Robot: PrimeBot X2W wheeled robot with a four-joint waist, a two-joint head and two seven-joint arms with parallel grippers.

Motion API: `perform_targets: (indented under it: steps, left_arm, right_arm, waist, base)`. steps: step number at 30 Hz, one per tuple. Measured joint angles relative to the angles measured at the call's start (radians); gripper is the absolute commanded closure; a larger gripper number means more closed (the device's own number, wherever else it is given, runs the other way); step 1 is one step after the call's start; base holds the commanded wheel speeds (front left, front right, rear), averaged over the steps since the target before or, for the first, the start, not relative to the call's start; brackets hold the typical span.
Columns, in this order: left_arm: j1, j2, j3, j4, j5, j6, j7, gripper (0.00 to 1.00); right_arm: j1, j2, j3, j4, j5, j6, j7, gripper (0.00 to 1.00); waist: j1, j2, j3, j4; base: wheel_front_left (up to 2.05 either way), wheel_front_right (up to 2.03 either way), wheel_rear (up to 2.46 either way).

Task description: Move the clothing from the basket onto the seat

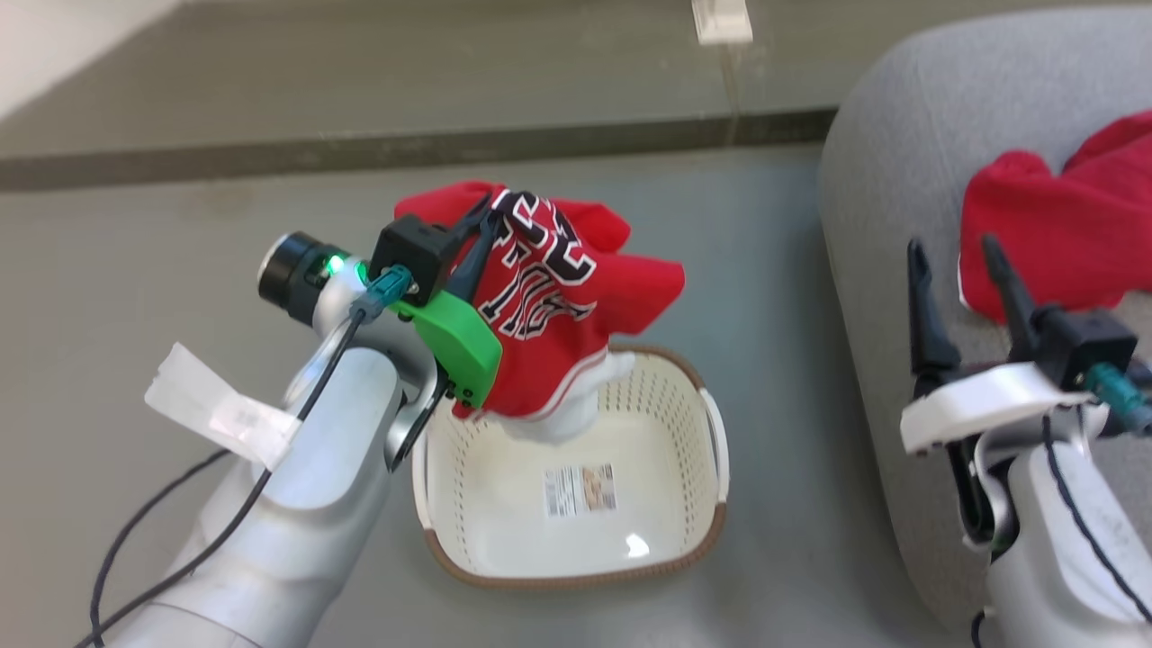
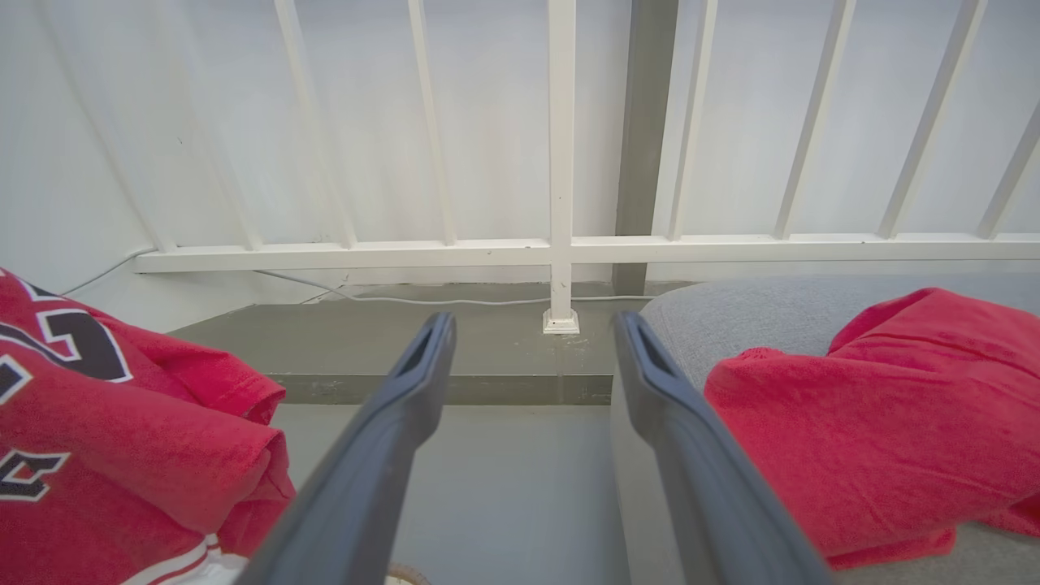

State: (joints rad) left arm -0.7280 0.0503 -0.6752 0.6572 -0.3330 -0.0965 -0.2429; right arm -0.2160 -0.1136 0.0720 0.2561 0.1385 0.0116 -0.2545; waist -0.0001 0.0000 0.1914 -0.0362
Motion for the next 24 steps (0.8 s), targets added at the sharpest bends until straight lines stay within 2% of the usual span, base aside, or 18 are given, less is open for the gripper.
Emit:
perform_targets:
  steps: [10,18,24]
  left_arm:
    - [0.057,-0.003,-0.006,0.0,-0.034,0.0,0.009,1.0]
    - [0.061,-0.006,-0.01,-0.037,-0.043,0.0,0.049,1.0]
    - [0.061,-0.007,-0.016,-0.063,-0.045,0.001,0.067,1.0]
  right_arm:
    - [0.089,0.002,0.016,0.053,0.0,0.015,0.0,0.0]
    - [0.109,0.004,0.105,0.057,-0.021,0.062,0.014,0.0]
    - [0.107,0.009,0.176,0.057,-0.036,0.085,0.027,0.0]
  waist:
    - [0.0,0.0,-0.149,0.023]
    - [0.0,0.0,-0.245,0.04]
    - [0.0,0.0,-0.271,0.053]
  base:
    - [0.0,0.0,0.0]
    - [0.0,0.0,0.0]
    - [0.0,0.0,0.0]
